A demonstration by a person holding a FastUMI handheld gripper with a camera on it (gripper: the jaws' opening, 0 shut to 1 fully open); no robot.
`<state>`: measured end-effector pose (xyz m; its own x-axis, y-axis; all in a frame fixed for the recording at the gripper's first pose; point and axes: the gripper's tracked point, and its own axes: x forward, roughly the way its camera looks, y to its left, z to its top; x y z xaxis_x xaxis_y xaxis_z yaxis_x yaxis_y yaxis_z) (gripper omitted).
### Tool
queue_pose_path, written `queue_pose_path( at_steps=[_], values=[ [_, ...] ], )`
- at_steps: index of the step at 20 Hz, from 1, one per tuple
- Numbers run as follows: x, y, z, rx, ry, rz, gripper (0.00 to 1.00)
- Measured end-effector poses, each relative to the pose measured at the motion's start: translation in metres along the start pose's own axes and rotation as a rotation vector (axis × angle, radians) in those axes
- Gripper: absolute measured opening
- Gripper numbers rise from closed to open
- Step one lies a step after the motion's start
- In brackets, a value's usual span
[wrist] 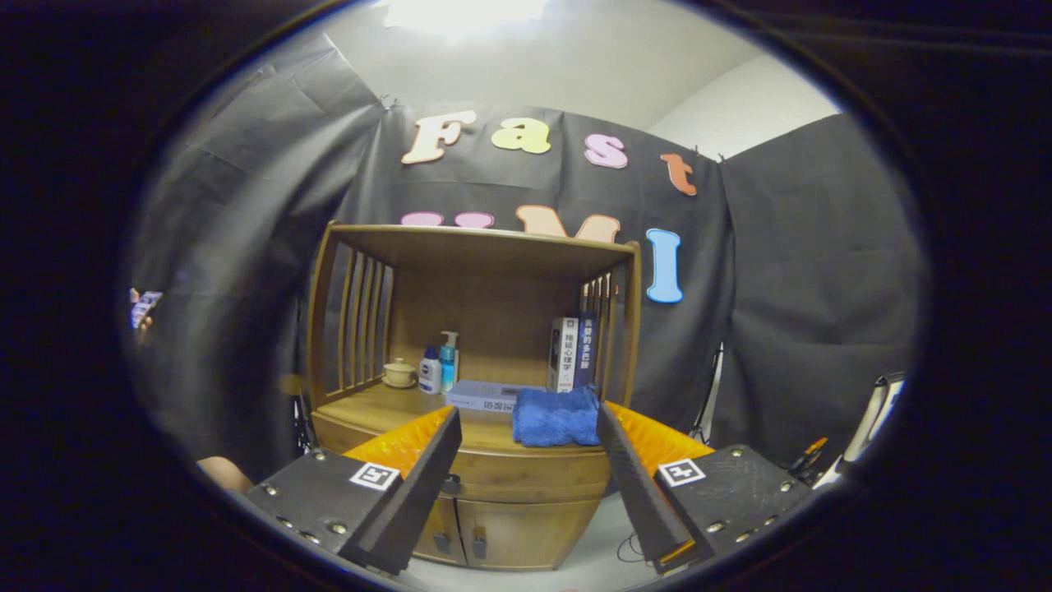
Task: Pull open the drawer, take out the items inside it, and place them on the countertop above the cabinet.
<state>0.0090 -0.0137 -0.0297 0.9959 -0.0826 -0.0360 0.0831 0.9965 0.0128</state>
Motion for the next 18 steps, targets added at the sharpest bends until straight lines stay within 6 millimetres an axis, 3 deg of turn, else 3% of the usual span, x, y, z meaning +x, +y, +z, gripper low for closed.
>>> queue_pose_path(
  at_steps=[7,12,18],
  values=[
    [0.055,0.054,-0.052,0.039,0.002,0.044,0.99],
    [0.093,0.092,-0.106,0.101,0.084,0.101,0.99],
    [0.111,0.119,-0.163,0.101,0.190,0.147,0.90]
  ],
)
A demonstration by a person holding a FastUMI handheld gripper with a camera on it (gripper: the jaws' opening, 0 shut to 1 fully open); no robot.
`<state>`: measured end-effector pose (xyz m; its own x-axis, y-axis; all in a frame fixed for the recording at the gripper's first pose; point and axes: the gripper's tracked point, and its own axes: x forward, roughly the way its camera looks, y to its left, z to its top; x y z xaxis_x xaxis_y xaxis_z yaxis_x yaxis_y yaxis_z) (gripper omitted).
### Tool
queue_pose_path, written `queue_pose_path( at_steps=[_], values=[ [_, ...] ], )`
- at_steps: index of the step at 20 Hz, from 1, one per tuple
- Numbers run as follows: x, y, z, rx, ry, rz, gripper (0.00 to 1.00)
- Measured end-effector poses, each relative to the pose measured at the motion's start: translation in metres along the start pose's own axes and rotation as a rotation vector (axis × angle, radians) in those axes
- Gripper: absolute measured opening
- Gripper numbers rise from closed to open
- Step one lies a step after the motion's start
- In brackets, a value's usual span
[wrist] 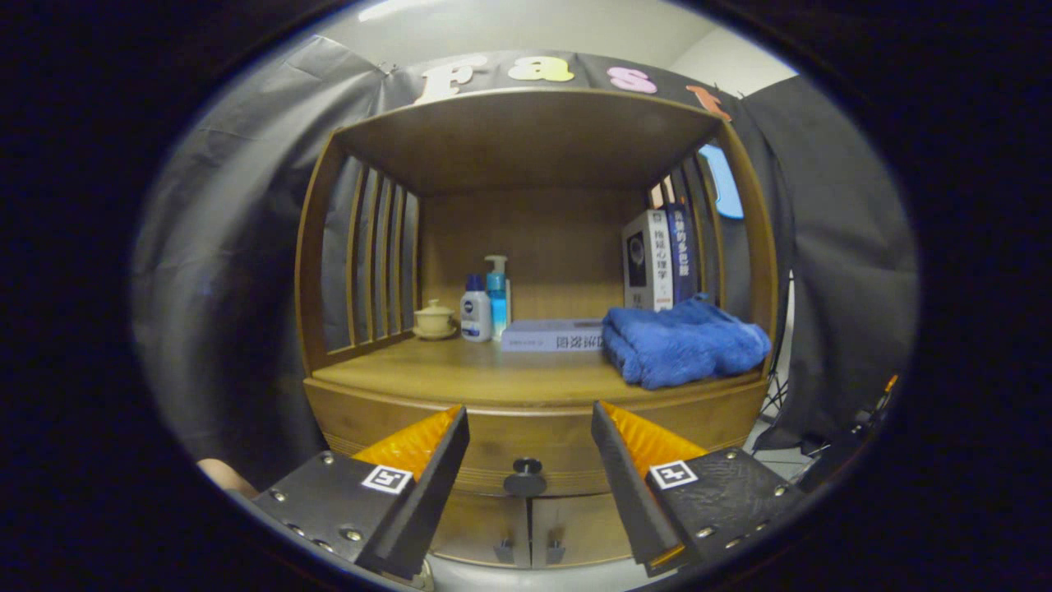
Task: Pull open the drawer, take out the items inside it, and place them on the countertop above the cabinet.
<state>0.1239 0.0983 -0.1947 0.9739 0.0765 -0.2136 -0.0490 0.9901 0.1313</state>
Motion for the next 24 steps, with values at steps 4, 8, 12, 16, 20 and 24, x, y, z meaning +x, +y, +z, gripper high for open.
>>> queue_pose_path(
  at_steps=[4,8,12,16,20,24],
  values=[
    [0.005,0.009,-0.025,0.039,0.049,0.009,0.35],
    [0.009,0.019,-0.039,0.021,0.090,0.044,0.34],
    [0.012,0.013,-0.044,0.002,0.103,0.031,0.50],
    [0.016,0.007,-0.041,0.020,0.100,0.019,0.50],
    [0.016,0.003,-0.040,0.010,0.100,0.014,0.50],
    [0.022,-0.003,-0.035,0.008,0.093,0.000,0.50]
  ],
)
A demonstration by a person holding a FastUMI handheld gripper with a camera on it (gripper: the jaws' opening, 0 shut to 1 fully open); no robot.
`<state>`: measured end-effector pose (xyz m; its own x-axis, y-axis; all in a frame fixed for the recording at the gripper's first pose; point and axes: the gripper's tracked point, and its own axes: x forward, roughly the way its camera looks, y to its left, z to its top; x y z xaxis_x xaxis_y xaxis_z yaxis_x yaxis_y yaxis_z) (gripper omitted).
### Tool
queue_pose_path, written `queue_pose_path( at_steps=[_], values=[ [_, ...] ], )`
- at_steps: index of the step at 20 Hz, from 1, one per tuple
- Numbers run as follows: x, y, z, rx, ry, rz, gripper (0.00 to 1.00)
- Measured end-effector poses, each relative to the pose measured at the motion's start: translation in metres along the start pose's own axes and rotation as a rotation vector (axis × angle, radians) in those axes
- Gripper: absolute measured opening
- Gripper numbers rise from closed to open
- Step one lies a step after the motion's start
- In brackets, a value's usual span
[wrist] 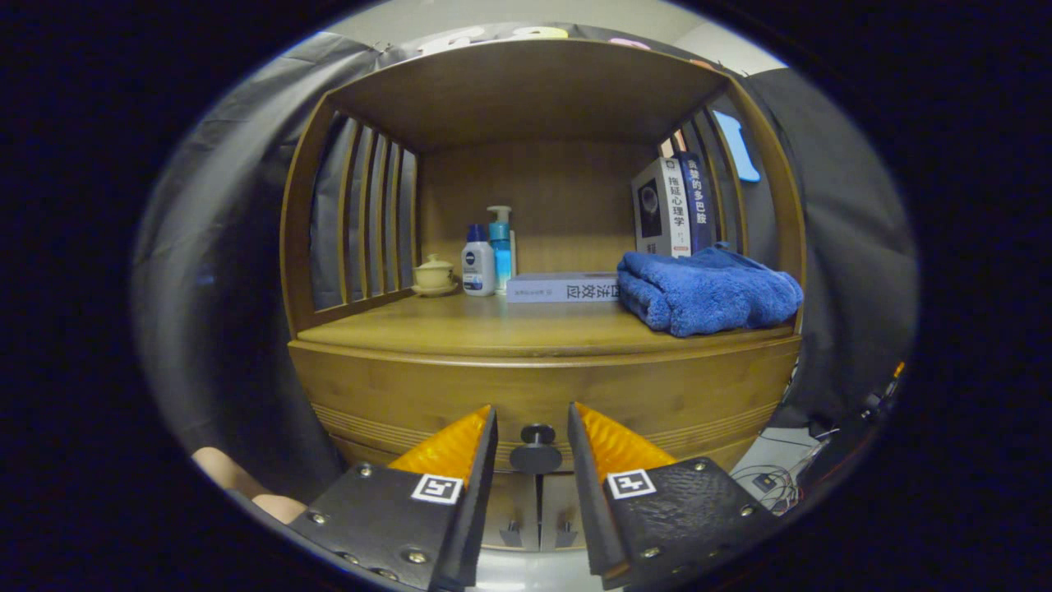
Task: Pull open the drawer, take out the items inside it, and place them on the countertop above the cabinet.
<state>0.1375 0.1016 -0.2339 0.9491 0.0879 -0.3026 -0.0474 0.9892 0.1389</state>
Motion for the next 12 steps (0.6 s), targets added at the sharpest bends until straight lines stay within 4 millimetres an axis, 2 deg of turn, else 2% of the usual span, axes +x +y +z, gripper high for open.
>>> queue_pose_path(
  at_steps=[4,6,8,11,12],
  values=[
    [0.010,-0.004,-0.005,-0.034,0.004,-0.028,0.51],
    [0.013,-0.004,-0.020,-0.058,0.040,-0.036,0.56],
    [0.014,-0.007,-0.035,-0.091,0.072,-0.055,0.57],
    [0.018,-0.007,-0.056,-0.123,0.118,-0.055,0.69],
    [0.023,-0.007,-0.058,-0.124,0.125,-0.054,0.68]
  ],
)
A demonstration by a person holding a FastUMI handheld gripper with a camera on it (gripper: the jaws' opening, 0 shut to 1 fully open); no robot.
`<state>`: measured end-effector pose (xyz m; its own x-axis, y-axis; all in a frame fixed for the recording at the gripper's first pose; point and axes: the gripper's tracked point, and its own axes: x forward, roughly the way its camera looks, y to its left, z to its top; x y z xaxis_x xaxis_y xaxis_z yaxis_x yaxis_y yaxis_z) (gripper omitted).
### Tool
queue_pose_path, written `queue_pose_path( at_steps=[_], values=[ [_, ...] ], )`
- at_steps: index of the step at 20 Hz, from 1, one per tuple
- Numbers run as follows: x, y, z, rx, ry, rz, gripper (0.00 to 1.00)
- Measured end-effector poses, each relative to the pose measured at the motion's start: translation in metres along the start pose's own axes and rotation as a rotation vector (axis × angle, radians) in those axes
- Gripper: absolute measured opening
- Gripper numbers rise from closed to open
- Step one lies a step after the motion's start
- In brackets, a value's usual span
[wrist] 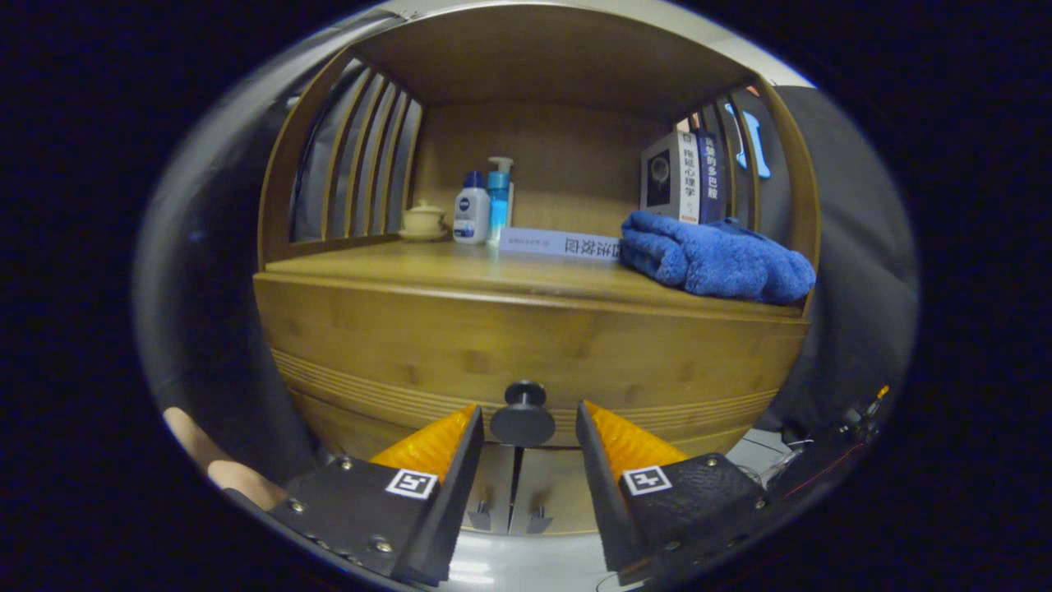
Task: Pull open the drawer, take out the items inside it, and place them on the countertop above the cabinet.
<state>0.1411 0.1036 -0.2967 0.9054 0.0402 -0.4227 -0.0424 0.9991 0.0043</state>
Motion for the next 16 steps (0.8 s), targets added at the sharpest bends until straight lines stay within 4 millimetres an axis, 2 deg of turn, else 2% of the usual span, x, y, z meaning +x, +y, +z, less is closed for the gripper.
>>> queue_pose_path(
  at_steps=[4,5,8,11,12,16],
  values=[
    [0.018,0.003,-0.003,0.015,0.021,-0.011,0.67],
    [0.026,0.004,-0.004,0.016,0.023,-0.019,0.62],
    [0.023,0.004,-0.002,0.033,0.025,-0.031,0.47],
    [0.023,0.006,-0.003,0.066,0.042,-0.018,0.44],
    [0.024,0.005,-0.003,0.073,0.043,-0.018,0.39],
    [0.024,0.004,-0.006,0.133,0.058,-0.059,0.39]
  ],
)
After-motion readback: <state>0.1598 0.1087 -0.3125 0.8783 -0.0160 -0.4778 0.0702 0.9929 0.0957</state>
